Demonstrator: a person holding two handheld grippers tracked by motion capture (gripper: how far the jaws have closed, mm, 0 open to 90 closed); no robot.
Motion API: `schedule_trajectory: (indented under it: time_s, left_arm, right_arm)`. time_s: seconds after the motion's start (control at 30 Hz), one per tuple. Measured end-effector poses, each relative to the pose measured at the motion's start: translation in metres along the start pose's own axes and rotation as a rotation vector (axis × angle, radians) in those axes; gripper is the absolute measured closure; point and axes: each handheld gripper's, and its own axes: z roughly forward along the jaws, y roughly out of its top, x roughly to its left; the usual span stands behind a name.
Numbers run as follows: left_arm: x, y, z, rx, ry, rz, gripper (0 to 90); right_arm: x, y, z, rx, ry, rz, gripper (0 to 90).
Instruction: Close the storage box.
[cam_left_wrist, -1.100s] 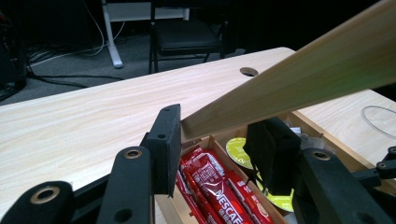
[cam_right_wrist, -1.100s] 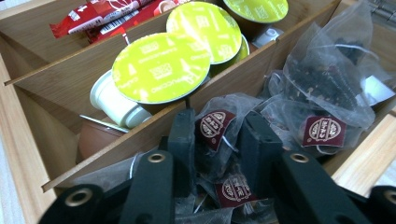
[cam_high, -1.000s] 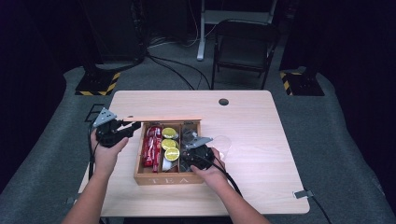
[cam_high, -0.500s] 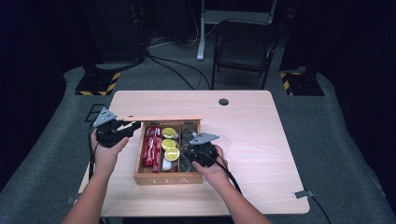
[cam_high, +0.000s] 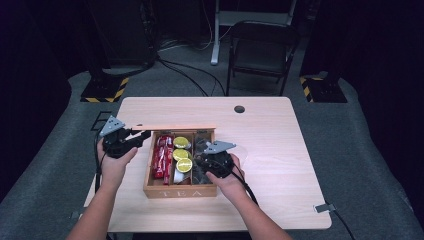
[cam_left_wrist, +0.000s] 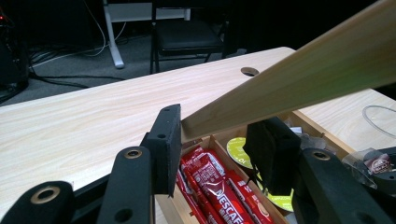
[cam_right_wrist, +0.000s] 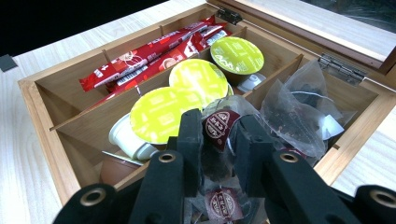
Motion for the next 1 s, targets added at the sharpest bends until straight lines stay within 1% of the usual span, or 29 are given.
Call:
schedule_trajectory:
  time_s: [0.23, 0.3, 0.37, 0.6, 0.73, 0.77, 0.83, 0.9, 1.0]
  left_arm:
    - [0.0, 0.0, 0.0, -0.001, 0.0, -0.001, 55.7]
    - [0.0, 0.0, 0.0, -0.001, 0.001, -0.001, 55.7]
    - [0.0, 0.0, 0.0, -0.001, 0.0, 0.0, 55.7]
    - [0.0, 0.0, 0.0, -0.001, -0.002, -0.001, 55.7]
    - [0.0, 0.0, 0.0, -0.001, -0.002, -0.001, 55.7]
    - [0.0, 0.0, 0.0, -0.001, -0.002, -0.001, 55.7]
    - [0.0, 0.0, 0.0, 0.0, -0.002, 0.0, 55.8]
    - [0.0, 0.0, 0.0, 0.0, -0.002, 0.0, 55.7]
    - [0.0, 0.0, 0.0, 0.0, -0.002, 0.0, 55.7]
  right_arm:
    - [-0.001, 0.002, -0.003, 0.003, -0.001, 0.007, 73.7]
    - [0.0, 0.002, -0.004, 0.001, 0.003, 0.018, 73.7]
    - [0.0, 0.003, -0.005, -0.005, 0.007, 0.009, 73.7]
    - [0.0, 0.004, -0.008, -0.008, 0.011, 0.012, 73.8]
    - [0.0, 0.004, -0.01, -0.01, 0.008, 0.022, 73.8]
    - [0.0, 0.005, -0.011, -0.011, 0.009, 0.011, 73.8]
    - [-0.001, 0.005, -0.013, -0.013, 0.005, 0.004, 73.7]
    - [-0.001, 0.005, -0.014, -0.018, 0.006, 0.015, 73.8]
    - [-0.003, 0.006, -0.018, -0.022, -0.003, 0.013, 73.7]
